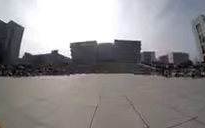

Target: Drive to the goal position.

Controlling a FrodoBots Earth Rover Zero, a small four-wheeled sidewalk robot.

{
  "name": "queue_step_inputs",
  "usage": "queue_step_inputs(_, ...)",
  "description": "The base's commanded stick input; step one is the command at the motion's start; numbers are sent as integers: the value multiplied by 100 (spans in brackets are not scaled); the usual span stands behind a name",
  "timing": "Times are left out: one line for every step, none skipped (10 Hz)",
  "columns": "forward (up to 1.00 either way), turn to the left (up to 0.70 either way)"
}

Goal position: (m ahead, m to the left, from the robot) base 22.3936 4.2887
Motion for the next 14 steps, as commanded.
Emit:
queue_step_inputs(100,0)
queue_step_inputs(100,0)
queue_step_inputs(100,0)
queue_step_inputs(100,0)
queue_step_inputs(100,0)
queue_step_inputs(100,0)
queue_step_inputs(100,0)
queue_step_inputs(100,0)
queue_step_inputs(100,0)
queue_step_inputs(100,0)
queue_step_inputs(100,0)
queue_step_inputs(100,0)
queue_step_inputs(100,0)
queue_step_inputs(100,0)
